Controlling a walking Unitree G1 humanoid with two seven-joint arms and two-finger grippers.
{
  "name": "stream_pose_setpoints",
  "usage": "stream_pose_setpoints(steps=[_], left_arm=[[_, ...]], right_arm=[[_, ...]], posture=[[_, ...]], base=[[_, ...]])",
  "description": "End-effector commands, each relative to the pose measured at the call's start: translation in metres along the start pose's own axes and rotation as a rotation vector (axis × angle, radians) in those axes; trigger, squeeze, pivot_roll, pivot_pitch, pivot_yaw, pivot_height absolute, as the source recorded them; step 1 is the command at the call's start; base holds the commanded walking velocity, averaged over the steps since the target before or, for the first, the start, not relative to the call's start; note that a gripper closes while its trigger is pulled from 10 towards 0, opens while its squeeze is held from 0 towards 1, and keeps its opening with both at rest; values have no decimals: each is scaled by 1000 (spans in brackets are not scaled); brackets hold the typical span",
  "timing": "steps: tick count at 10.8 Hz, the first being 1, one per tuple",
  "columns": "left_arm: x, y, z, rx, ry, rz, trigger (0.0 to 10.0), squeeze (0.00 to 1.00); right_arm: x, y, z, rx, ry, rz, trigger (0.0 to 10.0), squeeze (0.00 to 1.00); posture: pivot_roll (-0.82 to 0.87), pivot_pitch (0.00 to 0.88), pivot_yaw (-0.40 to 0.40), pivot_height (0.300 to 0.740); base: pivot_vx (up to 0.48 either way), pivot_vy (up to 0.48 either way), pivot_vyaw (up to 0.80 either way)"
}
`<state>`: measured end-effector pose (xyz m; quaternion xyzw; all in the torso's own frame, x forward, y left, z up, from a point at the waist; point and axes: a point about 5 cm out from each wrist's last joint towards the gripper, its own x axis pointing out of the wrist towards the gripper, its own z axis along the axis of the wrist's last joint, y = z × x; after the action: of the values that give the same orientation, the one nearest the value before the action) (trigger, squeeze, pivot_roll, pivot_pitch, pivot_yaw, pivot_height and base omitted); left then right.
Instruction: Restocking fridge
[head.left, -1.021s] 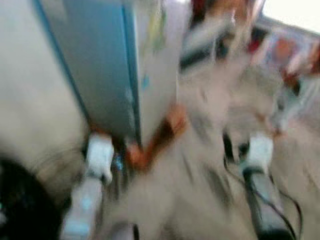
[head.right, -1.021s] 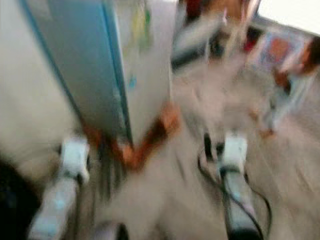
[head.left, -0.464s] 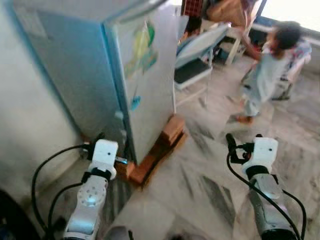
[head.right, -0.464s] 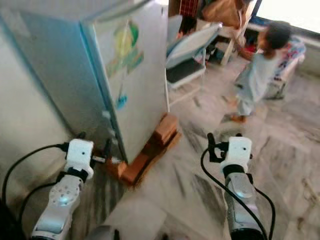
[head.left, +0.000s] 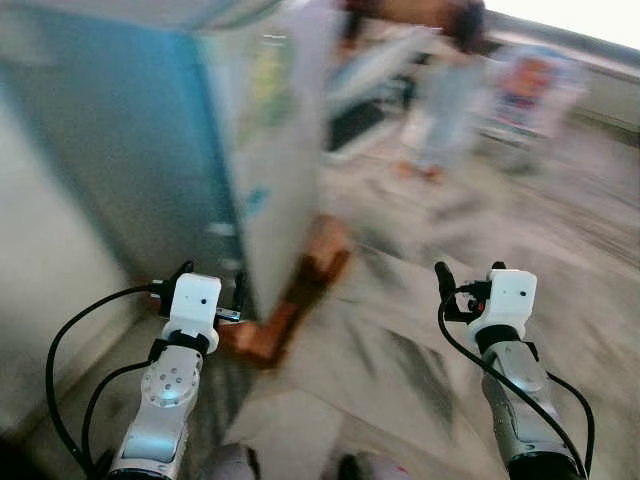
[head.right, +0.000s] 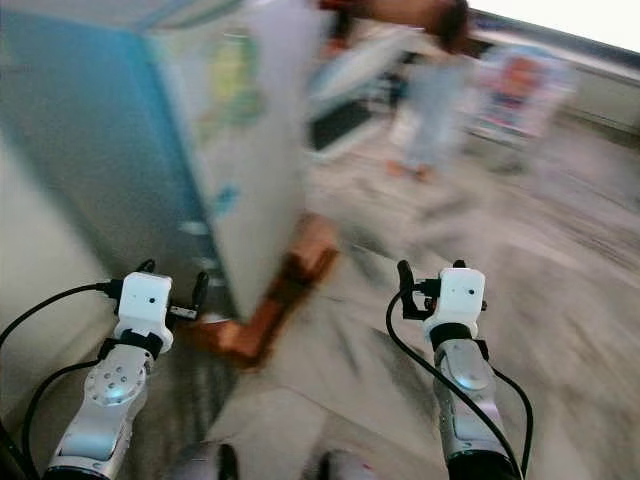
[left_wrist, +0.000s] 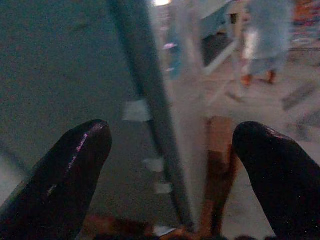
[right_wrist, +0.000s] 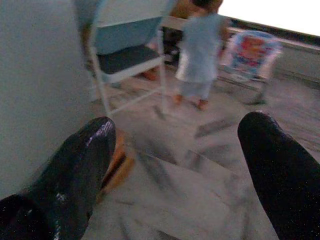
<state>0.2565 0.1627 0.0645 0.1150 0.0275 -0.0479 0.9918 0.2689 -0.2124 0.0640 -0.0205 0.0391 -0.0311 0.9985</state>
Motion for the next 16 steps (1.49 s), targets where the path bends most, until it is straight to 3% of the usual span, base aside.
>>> stream_pose_setpoints(steps=[1, 5, 7, 9, 14, 16], left_arm=[[1, -1, -2, -2, 7, -1, 10000, 0], [11, 3, 2, -4, -7, 15, 10000, 0], [16, 8, 5, -9, -6, 45, 10000, 0], [9, 12, -1, 2, 5, 47, 10000, 0], [6, 6, -1, -7, 2, 35, 10000, 0], [6, 4, 0, -13, -5, 30, 10000, 0]], right_arm=[[-1, -4, 0, -7, 7, -9, 10000, 0], [-2, -3, 0, -3, 6, -6, 10000, 0], [-4, -4, 1, -5, 5, -4, 10000, 0], [-4, -4, 1, -7, 3, -7, 10000, 0], [-1, -1, 3, -1, -3, 2, 10000, 0], [-1, -3, 4, -4, -4, -4, 10000, 0]], posture=[[86, 85, -59, 740], [83, 90, -61, 740], [75, 92, -60, 740], [75, 95, -56, 740], [83, 87, -61, 740], [80, 84, -61, 740]], base=[[0, 0, -800], [0, 0, -800], [0, 167, 0], [0, 364, 0], [0, 445, 0], [0, 120, 0]])
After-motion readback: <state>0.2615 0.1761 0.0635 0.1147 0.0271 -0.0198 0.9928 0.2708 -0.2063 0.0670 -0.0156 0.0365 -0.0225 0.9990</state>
